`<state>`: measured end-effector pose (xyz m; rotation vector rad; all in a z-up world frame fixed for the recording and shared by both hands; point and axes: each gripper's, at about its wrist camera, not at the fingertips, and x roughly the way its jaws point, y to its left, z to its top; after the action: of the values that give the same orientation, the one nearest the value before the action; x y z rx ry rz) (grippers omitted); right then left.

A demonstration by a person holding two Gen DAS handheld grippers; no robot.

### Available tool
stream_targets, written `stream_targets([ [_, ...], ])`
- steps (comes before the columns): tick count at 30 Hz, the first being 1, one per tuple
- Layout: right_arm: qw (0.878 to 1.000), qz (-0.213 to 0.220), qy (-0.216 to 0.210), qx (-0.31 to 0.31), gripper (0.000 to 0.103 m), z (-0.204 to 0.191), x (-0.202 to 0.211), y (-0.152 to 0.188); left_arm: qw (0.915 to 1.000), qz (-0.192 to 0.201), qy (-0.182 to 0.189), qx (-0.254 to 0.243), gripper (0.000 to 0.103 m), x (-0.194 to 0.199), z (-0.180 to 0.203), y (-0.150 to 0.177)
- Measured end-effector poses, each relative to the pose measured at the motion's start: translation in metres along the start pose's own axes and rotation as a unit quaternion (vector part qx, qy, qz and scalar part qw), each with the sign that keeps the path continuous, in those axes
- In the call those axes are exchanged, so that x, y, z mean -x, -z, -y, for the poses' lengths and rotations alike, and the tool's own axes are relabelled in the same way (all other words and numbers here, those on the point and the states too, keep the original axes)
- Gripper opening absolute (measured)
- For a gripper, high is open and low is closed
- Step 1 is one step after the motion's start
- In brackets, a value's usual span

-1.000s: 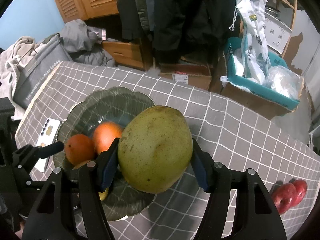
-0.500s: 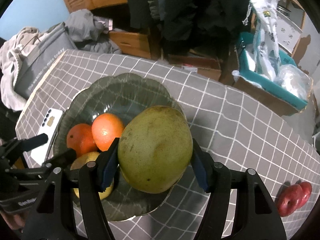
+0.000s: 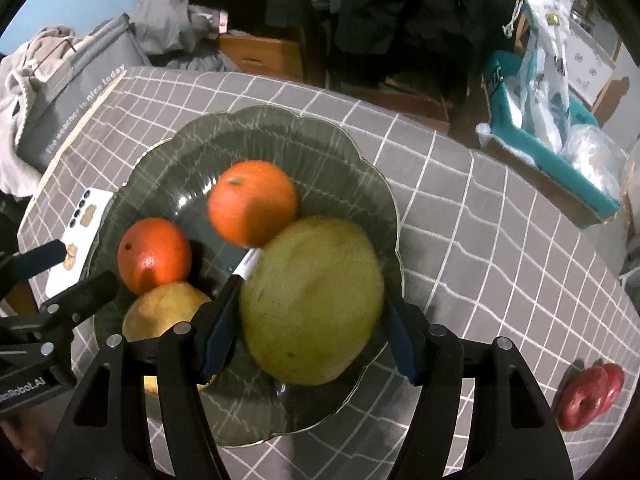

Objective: Organize fruits
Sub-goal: 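Lower the orange into the bowl and open the left tool while the right tool releases the pear, then withdraw both open tools from the bowl toward the apples and tangerines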

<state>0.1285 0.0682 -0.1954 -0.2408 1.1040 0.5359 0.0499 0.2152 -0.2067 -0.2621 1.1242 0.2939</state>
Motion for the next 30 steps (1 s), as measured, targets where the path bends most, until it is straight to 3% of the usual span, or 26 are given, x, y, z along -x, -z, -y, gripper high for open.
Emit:
stream_targets([
  [1,1.0,0.01,0.004,0.001,0.079,0.0,0.005,-0.002,1.0,0.0,0.0,0.0,0.08,0.0,0.0,0.0],
  [9,0.999,0.035,0.006,-0.016,0.079,0.011,0.028,-0.01,0.9999,0.009,0.001,-0.005,0.08,0.01,0.002,-0.001],
  [19,0.996,0.069,0.047,-0.015,0.079,0.018,0.068,-0.01,0.9993,0.03,0.006,-0.02,0.08,0.033,0.015,-0.003],
  [23,0.995,0.084,0.056,-0.027,0.079,0.028,0.089,-0.008,0.9986,0.042,0.011,-0.032,0.086,0.045,0.023,-0.004],
  [30,0.991,0.107,0.065,-0.043,0.079,0.042,0.121,-0.001,0.9964,0.062,0.019,-0.054,0.086,0.066,0.041,-0.002],
])
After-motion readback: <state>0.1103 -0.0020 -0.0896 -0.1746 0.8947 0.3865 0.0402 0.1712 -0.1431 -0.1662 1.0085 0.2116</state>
